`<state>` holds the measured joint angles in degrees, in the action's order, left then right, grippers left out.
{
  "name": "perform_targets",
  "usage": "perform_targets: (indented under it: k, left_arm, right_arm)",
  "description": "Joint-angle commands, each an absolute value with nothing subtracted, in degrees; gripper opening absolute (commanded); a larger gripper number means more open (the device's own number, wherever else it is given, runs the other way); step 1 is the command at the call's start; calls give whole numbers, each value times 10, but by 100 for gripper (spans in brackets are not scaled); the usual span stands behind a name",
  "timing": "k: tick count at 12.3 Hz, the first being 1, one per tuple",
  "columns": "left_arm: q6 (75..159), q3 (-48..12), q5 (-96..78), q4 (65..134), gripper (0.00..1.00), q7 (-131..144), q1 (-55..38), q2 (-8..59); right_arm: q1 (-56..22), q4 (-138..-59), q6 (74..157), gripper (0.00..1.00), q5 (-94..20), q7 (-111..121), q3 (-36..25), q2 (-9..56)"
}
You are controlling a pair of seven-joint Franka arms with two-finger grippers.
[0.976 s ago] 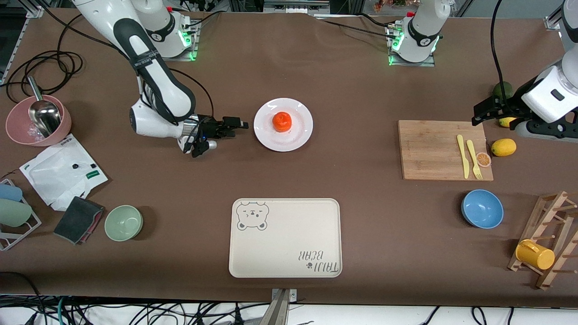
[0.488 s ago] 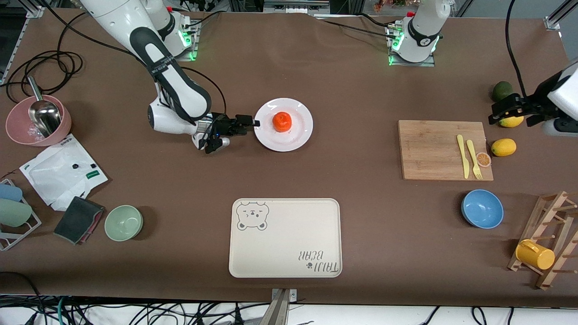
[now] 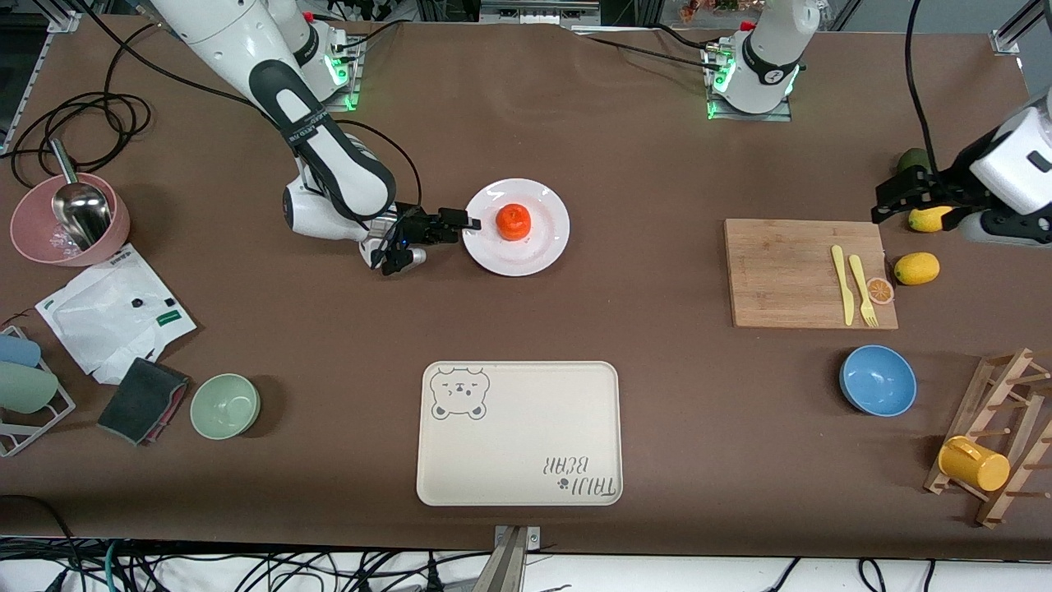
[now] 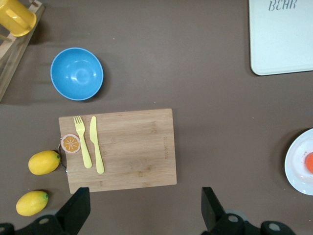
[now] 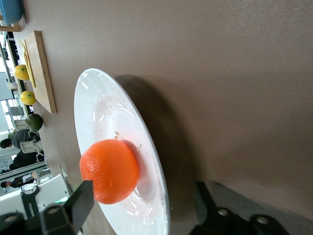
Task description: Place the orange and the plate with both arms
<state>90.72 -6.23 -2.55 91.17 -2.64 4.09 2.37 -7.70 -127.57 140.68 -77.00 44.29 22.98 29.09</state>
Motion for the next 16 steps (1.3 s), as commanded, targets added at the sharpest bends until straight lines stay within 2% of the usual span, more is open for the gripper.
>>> perform_targets:
  k: [1,4,7,10,11,16]
  left_arm:
    - [894,-67,-20,904,100,-25,40,18]
    - [892,-82,-18,899,100,-25,41,18]
    - [889,-79,-18,898,100,-25,41,18]
    - [889,-67,-18,898,100,-25,26,18]
    - [890,-46,-18,898,100,-25,11,18]
    - [882,-43,-11,897,100,-25,9,17]
  right_arm:
    - [-75,-1282,1424,73,-791,472,243,294]
    - [-75,-1283,1424,60,-798,489,243,296]
    - [-75,-1286,1424,43,-798,490,242,296]
    - [-75,-1286,1424,38,-798,496,242,301]
    - [-75,-1286,1424,35,-798,505,242,302]
    - [-75,-1286,1425,19,-798,508,242,308]
